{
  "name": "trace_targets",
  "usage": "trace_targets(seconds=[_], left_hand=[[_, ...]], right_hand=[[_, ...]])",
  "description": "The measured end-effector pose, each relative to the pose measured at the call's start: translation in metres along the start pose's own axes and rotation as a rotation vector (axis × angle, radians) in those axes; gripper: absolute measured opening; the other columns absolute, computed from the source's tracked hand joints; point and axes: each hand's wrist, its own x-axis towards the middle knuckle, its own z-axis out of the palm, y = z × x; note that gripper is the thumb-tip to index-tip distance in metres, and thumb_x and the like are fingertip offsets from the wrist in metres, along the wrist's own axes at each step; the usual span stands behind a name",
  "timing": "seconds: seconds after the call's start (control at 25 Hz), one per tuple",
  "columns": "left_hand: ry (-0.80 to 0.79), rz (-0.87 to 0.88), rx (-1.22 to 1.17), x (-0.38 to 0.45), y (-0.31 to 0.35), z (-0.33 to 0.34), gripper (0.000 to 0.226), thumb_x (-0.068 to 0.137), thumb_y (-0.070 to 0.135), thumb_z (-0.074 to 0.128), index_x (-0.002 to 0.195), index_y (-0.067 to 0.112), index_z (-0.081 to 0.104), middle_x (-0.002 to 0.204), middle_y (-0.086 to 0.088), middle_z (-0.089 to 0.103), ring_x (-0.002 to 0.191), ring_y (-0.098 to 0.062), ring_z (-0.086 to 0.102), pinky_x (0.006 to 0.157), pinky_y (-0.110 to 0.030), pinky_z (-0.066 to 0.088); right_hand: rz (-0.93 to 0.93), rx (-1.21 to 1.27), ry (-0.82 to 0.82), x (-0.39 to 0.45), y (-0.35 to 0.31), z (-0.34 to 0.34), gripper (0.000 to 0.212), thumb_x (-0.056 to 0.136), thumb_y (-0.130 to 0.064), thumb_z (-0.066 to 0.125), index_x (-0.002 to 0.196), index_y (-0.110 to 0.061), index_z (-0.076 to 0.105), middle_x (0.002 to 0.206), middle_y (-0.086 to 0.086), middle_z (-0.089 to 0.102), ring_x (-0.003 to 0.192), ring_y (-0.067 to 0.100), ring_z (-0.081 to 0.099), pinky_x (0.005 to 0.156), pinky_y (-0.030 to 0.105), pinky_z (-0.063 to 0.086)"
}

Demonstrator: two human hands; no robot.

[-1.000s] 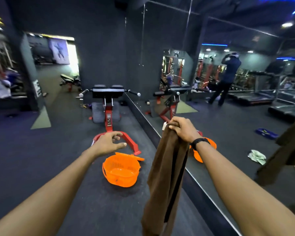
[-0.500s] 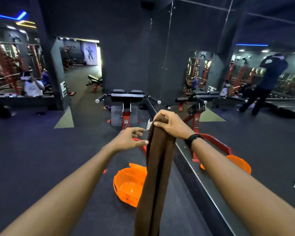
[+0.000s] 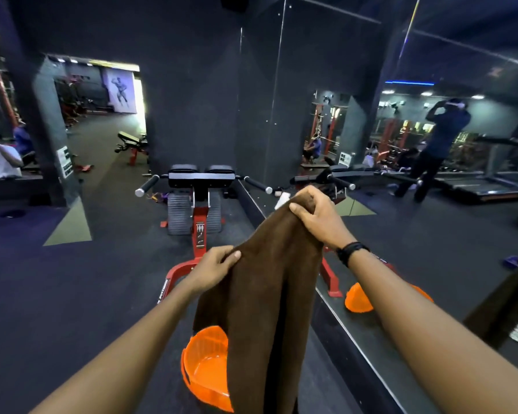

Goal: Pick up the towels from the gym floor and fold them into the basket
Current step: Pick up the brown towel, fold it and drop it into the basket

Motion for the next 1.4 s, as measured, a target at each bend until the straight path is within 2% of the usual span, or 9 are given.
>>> trace_targets(seconds=[0.2,0.28,0.36,0.44,0.68,0.84,1.08,1.24,1.4], left_hand=[[-0.054,0.218,0.148,0.086,-0.001,-0.054,0.026,0.096,0.018,0.054,0.075,0.033,0.059,0.075,0.012,0.063,0.077,0.001,0.057,0.076,-0.026,0.044],[-0.034,0.227,0.165,0.109,-0.004,-0.068,0.026,0.094,0.02,0.057,0.069,0.029,0.058,0.068,0.007,0.062,0.068,0.0,0.054,0.069,-0.028,0.042],[0.019,0.226,0.179,0.126,-0.01,-0.079,0.029,0.091,0.026,0.061,0.063,0.023,0.057,0.06,0.002,0.057,0.057,-0.001,0.047,0.058,-0.027,0.037],[0.032,0.231,0.156,0.136,-0.019,-0.087,0.026,0.089,0.031,0.064,0.066,0.018,0.064,0.06,-0.002,0.06,0.055,-0.002,0.047,0.055,-0.027,0.034],[-0.272,0.07,0.194,0.146,-0.113,-0.126,0.024,0.081,0.026,0.075,0.062,0.031,0.062,0.06,0.012,0.056,0.058,0.001,0.048,0.061,-0.027,0.042],[-0.104,-0.101,-0.05,0.142,-0.141,-0.135,0.014,0.089,0.005,0.062,0.082,0.012,0.053,0.076,0.002,0.059,0.07,-0.004,0.054,0.064,-0.018,0.045],[-0.068,-0.036,-0.105,0.173,-0.091,-0.081,0.06,0.06,0.054,0.078,0.111,0.029,0.059,0.104,0.007,0.066,0.096,-0.007,0.063,0.08,-0.025,0.053],[0.043,0.055,0.072,0.183,-0.076,-0.06,0.029,0.075,0.01,0.067,0.086,0.035,0.06,0.08,0.01,0.067,0.08,-0.007,0.066,0.074,-0.023,0.051],[0.107,-0.082,0.23,0.178,-0.114,-0.075,0.031,0.085,0.016,0.068,0.062,0.032,0.054,0.06,0.013,0.054,0.064,-0.006,0.055,0.057,-0.012,0.038]], right_hand=[[0.115,-0.103,-0.437,0.059,0.008,0.066,0.072,0.065,-0.039,0.085,0.128,-0.028,0.052,0.11,-0.003,0.065,0.103,0.01,0.061,0.091,0.023,0.046],[0.122,-0.121,-0.527,0.077,0.009,0.087,0.059,0.063,-0.045,0.084,0.116,-0.031,0.061,0.102,-0.01,0.067,0.096,0.003,0.061,0.085,0.02,0.047],[0.117,-0.123,-0.545,0.093,0.008,0.102,0.019,0.073,-0.036,0.08,0.085,-0.03,0.066,0.077,-0.016,0.065,0.073,-0.004,0.057,0.069,0.019,0.045],[0.103,-0.121,-0.543,0.106,0.009,0.113,0.016,0.08,-0.025,0.074,0.069,-0.027,0.062,0.06,-0.017,0.058,0.058,-0.004,0.049,0.059,0.021,0.04],[0.102,-0.038,-0.327,0.137,0.024,0.115,0.017,0.083,-0.014,0.069,0.07,-0.012,0.059,0.067,-0.004,0.057,0.064,0.005,0.048,0.061,0.023,0.04],[0.12,0.033,-0.147,0.156,0.036,0.098,0.017,0.085,-0.011,0.068,0.081,0.004,0.062,0.078,0.004,0.061,0.075,0.009,0.054,0.068,0.019,0.042],[0.15,0.126,-0.346,0.167,0.025,0.096,0.008,0.085,-0.008,0.068,0.078,-0.006,0.065,0.078,0.002,0.065,0.074,0.008,0.059,0.068,0.021,0.048],[0.146,0.114,-0.345,0.168,0.03,0.088,0.016,0.085,-0.01,0.068,0.077,0.001,0.06,0.075,0.003,0.061,0.072,0.009,0.056,0.066,0.022,0.045],[0.138,0.015,-0.239,0.168,0.053,0.063,0.017,0.083,-0.019,0.07,0.07,-0.017,0.06,0.07,-0.005,0.061,0.068,0.006,0.055,0.067,0.025,0.045]])
